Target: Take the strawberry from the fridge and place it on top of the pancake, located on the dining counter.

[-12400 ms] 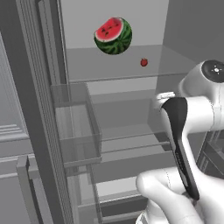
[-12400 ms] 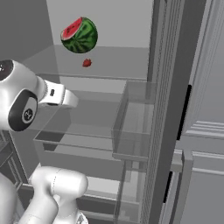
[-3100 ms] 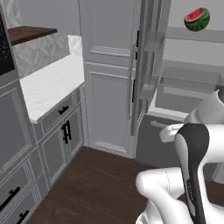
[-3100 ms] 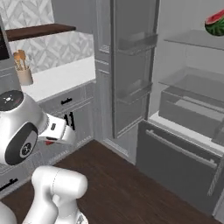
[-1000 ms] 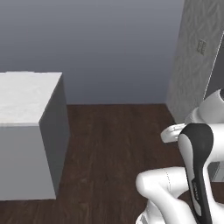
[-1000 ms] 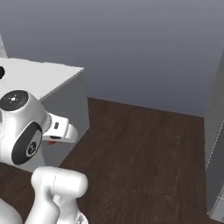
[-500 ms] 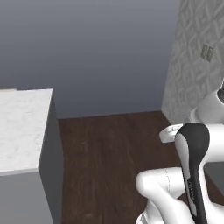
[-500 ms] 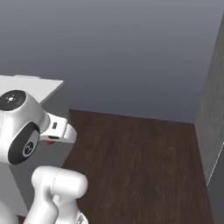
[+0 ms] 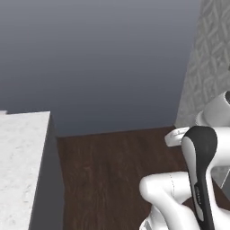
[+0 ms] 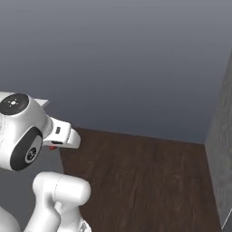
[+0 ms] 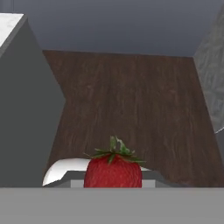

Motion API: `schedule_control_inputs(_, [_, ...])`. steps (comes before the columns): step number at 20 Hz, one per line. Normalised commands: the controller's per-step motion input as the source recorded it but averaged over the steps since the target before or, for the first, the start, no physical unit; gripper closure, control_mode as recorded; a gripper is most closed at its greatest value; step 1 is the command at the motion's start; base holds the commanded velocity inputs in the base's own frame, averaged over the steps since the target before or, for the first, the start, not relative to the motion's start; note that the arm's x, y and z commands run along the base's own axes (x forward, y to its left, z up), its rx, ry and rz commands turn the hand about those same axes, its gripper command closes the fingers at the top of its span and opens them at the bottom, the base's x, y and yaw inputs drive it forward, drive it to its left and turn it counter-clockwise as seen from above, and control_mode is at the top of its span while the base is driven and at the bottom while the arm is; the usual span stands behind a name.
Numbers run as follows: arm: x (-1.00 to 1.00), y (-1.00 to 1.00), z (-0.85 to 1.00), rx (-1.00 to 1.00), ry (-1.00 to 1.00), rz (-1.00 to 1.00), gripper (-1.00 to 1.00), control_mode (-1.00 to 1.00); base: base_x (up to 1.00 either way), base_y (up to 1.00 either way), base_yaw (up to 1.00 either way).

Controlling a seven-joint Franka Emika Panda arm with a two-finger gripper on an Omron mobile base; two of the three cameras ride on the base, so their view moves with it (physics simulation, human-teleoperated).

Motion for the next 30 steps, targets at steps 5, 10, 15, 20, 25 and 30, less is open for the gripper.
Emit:
schedule_control_inputs(5, [0.0, 0.0, 0.0, 0.0, 0.0, 0.0, 1.0, 1.0, 1.0, 0.23, 0.01])
schedule_control_inputs(10, [0.0, 0.0, 0.0, 0.0, 0.0, 0.0, 1.0, 1.0, 1.0, 0.21, 0.18])
schedule_control_inputs(15, [0.0, 0.0, 0.0, 0.0, 0.0, 0.0, 1.0, 1.0, 1.0, 0.44, 0.25])
schedule_control_inputs(20, [0.0, 0.0, 0.0, 0.0, 0.0, 0.0, 1.0, 1.0, 1.0, 0.38, 0.3])
schedule_control_inputs(25, [0.0, 0.0, 0.0, 0.0, 0.0, 0.0, 1.0, 1.0, 1.0, -0.22, 0.55])
schedule_control_inputs(30, [0.0, 0.0, 0.0, 0.0, 0.0, 0.0, 1.0, 1.0, 1.0, -0.44, 0.68])
